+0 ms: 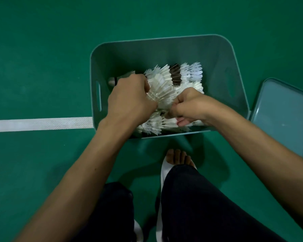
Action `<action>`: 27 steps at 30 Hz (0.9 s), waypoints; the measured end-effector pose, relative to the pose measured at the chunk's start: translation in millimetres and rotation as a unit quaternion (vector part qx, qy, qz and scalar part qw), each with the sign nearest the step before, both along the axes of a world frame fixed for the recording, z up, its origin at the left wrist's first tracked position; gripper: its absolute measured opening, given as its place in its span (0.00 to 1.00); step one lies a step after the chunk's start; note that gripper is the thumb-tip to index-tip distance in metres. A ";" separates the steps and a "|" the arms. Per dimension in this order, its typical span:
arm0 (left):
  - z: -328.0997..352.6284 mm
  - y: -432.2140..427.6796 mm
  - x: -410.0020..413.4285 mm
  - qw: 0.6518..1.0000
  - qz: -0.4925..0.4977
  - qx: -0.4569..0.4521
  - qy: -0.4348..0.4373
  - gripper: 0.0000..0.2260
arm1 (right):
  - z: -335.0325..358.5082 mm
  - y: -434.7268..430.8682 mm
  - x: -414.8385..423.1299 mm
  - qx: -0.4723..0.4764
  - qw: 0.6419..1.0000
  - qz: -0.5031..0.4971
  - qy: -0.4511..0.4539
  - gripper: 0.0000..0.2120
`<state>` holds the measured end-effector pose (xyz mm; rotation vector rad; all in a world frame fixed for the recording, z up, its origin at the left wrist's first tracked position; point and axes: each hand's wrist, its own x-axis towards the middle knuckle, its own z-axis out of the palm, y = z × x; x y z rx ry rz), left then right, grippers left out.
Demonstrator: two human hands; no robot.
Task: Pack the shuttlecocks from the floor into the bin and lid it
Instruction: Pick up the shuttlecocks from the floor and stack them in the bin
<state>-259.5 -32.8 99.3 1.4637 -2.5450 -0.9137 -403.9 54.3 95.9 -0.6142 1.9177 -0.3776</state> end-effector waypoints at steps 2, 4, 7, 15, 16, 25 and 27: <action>-0.4 2.1 1.3 1.000 -0.007 -0.006 0.003 0.12 | 12.3 8.7 -13.9 -0.015 1.000 0.004 0.019 0.06; 2.0 5.2 0.9 1.000 -0.016 -0.008 0.010 0.13 | 29.7 18.2 -29.6 -0.059 0.997 -0.017 0.055 0.03; 7.0 13.8 -6.0 0.998 -0.046 0.001 0.038 0.13 | 50.4 27.1 -41.0 -0.115 0.991 -0.061 0.014 0.11; 5.7 23.6 -14.6 0.989 -0.146 -0.035 0.017 0.18 | 46.3 31.5 -38.0 -0.074 0.982 -0.010 0.176 0.11; 4.8 19.2 -10.7 0.987 -0.151 -0.056 -0.009 0.19 | 44.4 33.6 -38.7 -0.044 0.977 0.002 0.208 0.09; -1.0 -4.6 18.0 0.971 -0.177 -0.033 -0.156 0.16 | 15.3 23.0 -13.9 0.032 0.998 -0.047 0.007 0.04; -4.0 -3.4 19.3 0.971 -0.180 -0.025 -0.158 0.14 | 10.9 20.9 -14.6 0.024 0.997 -0.075 -0.019 0.04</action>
